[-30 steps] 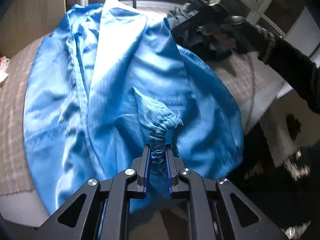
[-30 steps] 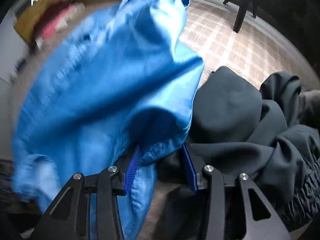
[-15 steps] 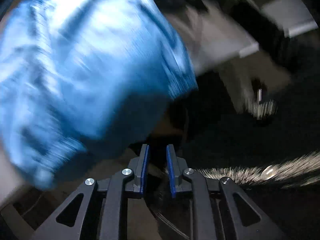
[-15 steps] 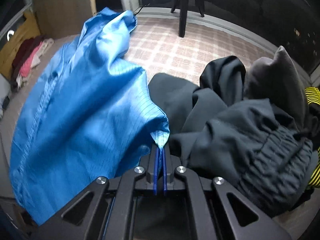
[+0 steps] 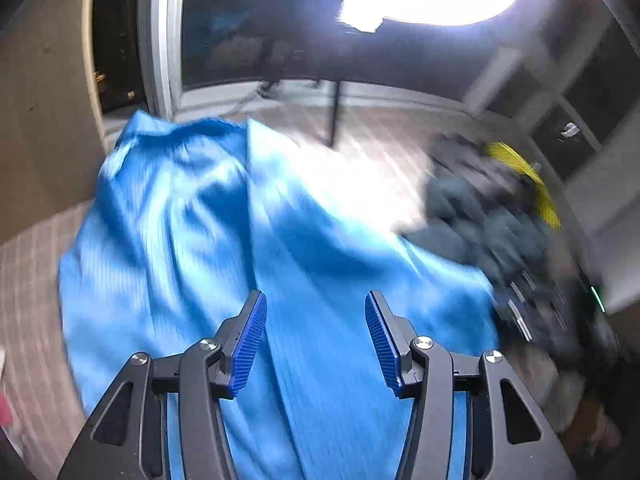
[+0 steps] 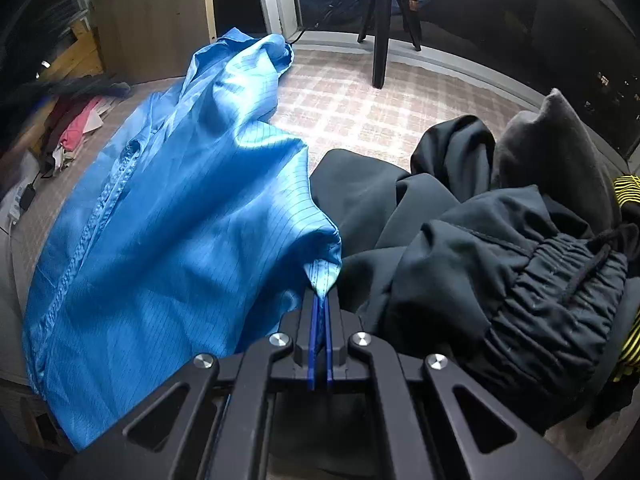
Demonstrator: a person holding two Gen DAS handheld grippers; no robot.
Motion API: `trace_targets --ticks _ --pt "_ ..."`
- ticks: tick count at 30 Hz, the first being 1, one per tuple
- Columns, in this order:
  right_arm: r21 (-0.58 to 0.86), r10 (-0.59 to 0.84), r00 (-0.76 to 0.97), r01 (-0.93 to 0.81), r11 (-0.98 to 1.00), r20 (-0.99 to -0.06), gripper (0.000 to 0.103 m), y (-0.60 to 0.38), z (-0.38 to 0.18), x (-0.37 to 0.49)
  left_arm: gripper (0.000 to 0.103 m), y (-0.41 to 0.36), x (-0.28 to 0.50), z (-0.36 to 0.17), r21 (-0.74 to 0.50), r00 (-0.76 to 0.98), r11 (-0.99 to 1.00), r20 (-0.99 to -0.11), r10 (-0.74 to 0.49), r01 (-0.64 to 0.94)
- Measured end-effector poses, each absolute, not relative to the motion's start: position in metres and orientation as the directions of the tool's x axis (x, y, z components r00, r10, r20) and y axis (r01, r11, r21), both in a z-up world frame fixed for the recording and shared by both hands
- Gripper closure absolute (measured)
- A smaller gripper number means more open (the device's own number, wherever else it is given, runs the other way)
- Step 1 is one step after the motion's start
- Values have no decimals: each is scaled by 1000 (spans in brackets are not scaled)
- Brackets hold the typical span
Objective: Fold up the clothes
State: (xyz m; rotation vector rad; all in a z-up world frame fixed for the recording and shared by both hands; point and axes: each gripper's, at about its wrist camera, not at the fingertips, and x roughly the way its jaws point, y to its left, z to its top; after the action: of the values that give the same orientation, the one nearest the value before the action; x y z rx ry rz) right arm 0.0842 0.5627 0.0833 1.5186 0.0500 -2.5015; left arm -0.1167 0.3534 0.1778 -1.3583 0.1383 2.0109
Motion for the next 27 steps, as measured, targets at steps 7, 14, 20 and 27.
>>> trace_targets --ticks 7,14,20,27 --pt "110 -199 -439 220 -969 -876 100 570 73 81 46 393 -204 139 -332 -147 -785 -872 467 -523" --pt "119 -218 -435 243 -963 -874 100 569 72 77 45 409 -243 136 -339 -119 -780 -879 463 -526" --pt "131 -230 -525 218 -967 -820 101 576 87 83 101 384 -241 158 -280 -265 -821 -853 451 -497" --pt "159 -220 -531 157 -975 -819 101 592 78 74 88 383 -256 129 -150 -351 -893 -882 315 -425"
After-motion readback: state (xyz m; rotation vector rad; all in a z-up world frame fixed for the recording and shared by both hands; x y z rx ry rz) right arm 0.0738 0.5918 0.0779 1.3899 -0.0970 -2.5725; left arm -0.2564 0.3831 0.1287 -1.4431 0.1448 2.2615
